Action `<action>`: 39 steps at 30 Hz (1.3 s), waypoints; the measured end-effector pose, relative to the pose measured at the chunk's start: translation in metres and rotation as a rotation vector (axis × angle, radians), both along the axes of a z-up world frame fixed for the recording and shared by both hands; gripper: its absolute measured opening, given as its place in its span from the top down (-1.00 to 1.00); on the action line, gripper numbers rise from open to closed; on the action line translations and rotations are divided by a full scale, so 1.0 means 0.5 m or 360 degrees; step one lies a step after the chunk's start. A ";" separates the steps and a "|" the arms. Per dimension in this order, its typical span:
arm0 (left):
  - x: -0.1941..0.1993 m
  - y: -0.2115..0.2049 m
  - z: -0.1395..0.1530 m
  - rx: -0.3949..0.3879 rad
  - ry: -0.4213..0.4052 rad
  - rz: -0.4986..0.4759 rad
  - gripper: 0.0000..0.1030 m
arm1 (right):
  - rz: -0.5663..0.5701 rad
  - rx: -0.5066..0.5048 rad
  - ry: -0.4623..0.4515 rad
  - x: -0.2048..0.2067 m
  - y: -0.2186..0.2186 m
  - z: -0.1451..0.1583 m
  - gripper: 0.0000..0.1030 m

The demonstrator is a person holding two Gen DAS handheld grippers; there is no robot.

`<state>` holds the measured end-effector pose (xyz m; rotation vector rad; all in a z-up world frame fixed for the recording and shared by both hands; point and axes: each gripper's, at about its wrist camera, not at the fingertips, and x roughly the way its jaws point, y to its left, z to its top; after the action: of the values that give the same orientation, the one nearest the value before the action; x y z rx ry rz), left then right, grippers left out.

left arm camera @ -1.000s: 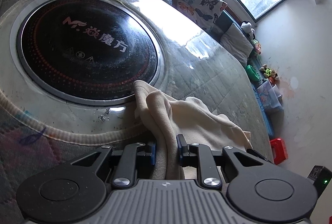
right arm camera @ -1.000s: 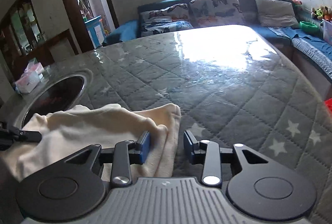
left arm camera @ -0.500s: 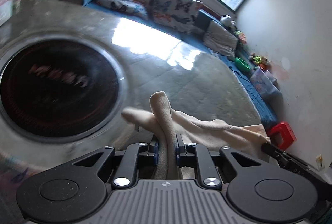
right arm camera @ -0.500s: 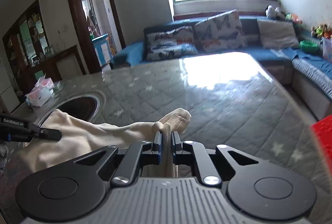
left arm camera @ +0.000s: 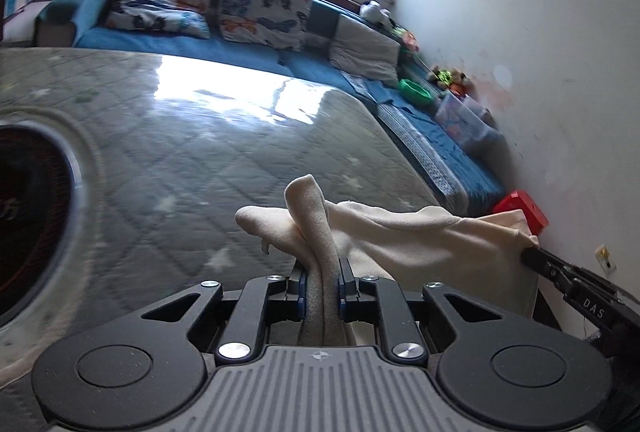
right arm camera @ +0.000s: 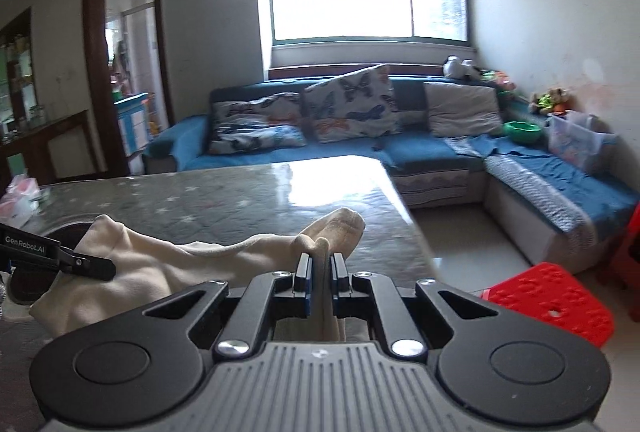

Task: Fold clothes
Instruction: 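Grasp the sweatshirt edge with the right tool while the left tool holds its edge, then fold the sweatshirt bundle over with both tools and release it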

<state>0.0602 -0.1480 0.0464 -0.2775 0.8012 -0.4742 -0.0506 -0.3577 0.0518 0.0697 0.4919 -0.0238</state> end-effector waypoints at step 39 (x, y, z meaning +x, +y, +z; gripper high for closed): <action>0.007 -0.126 -0.078 0.0380 -0.0010 -0.0125 0.01 | -0.0025 -0.0024 0.0232 0.037 -0.010 -0.108 0.42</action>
<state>0.0635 -0.2109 0.0074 -0.0232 0.8563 -0.4480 -0.0322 -0.3626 -0.0025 0.0571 0.6369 -0.0482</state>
